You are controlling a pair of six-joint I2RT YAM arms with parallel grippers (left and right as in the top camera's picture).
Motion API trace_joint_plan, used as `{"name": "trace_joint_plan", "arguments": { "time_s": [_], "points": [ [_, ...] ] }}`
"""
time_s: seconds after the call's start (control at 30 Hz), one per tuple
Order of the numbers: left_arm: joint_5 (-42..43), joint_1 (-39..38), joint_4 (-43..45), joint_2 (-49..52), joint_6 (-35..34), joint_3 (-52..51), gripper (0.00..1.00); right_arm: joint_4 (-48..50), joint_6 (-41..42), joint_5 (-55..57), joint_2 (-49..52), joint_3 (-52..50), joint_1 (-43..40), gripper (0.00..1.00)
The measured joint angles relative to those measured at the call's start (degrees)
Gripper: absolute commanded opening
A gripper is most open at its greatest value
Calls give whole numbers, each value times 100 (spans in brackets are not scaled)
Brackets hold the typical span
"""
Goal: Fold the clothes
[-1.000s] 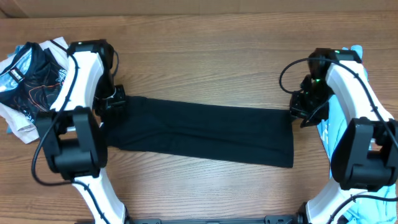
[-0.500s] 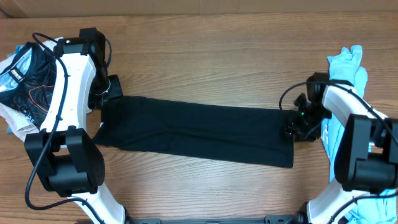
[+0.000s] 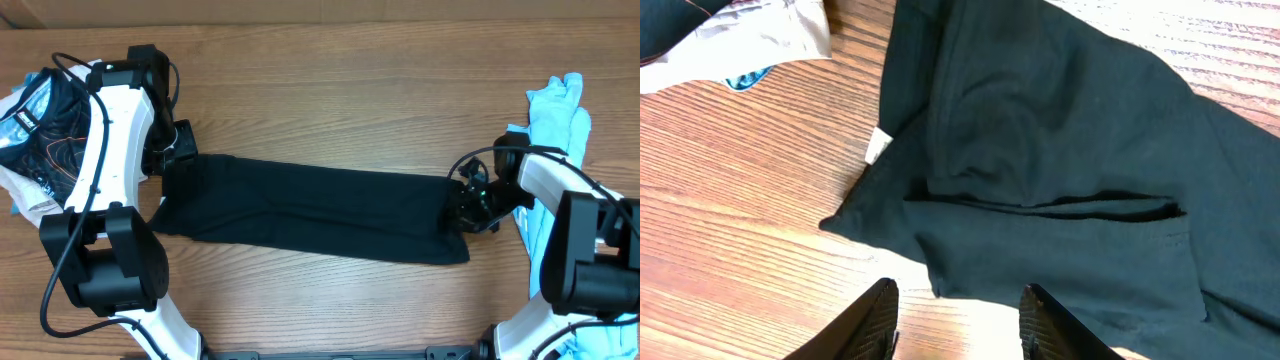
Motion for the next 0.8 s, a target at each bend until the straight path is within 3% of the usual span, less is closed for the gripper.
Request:
{"name": "trace_joint_plan", "arguments": {
  "time_s": [0.3,0.57,0.8],
  "points": [
    [2,0,-13,0,0,0,43,22,535,267,63,273,-136,4],
    [0,0,-11,0,0,0,43,-898,964,1541,87,1827,-581,4],
    [2,0,-13,0,0,2,43,-1602,1038,2074,87,2785,-256,4]
  ]
}}
